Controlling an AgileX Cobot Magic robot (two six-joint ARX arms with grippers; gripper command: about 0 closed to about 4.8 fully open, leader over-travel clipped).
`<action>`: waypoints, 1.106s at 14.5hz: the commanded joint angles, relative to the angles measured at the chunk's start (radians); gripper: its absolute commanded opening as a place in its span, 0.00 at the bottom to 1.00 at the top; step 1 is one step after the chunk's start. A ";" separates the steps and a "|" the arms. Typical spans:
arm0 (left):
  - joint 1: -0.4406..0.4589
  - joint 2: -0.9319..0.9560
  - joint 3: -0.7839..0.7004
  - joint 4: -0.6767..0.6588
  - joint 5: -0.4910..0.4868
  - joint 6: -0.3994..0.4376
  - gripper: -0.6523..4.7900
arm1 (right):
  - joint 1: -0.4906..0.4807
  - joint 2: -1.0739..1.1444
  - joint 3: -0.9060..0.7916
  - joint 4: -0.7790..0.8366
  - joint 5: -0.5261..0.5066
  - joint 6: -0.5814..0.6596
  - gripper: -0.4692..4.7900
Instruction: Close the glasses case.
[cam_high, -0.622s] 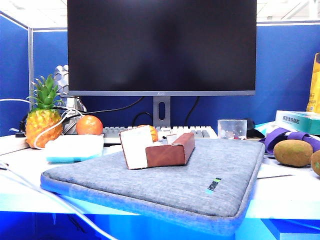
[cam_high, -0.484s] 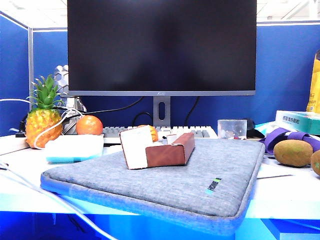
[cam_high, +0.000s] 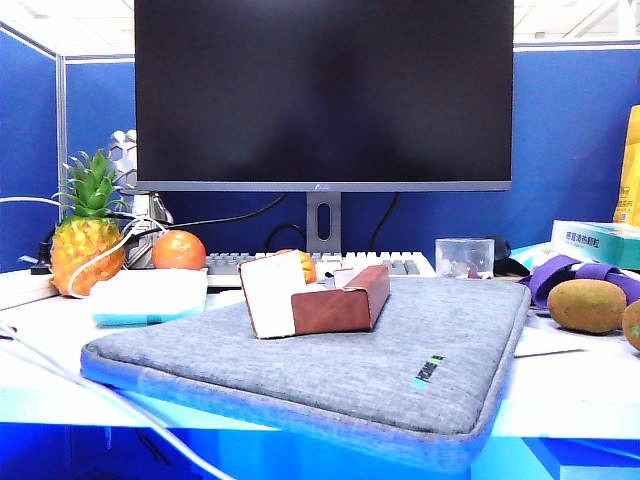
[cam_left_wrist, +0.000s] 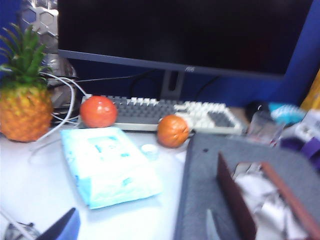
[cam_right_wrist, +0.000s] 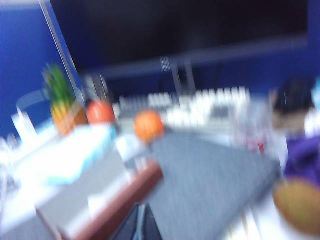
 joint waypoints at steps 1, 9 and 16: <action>0.000 0.002 0.026 0.075 0.005 -0.049 0.74 | 0.000 0.003 0.013 0.045 0.031 0.002 0.09; 0.000 0.673 0.494 -0.013 0.118 -0.009 0.75 | 0.000 0.843 0.627 0.006 -0.029 -0.082 0.09; 0.000 0.903 0.668 -0.227 0.045 0.018 0.75 | 0.017 1.337 1.095 -0.273 -0.267 -0.149 0.09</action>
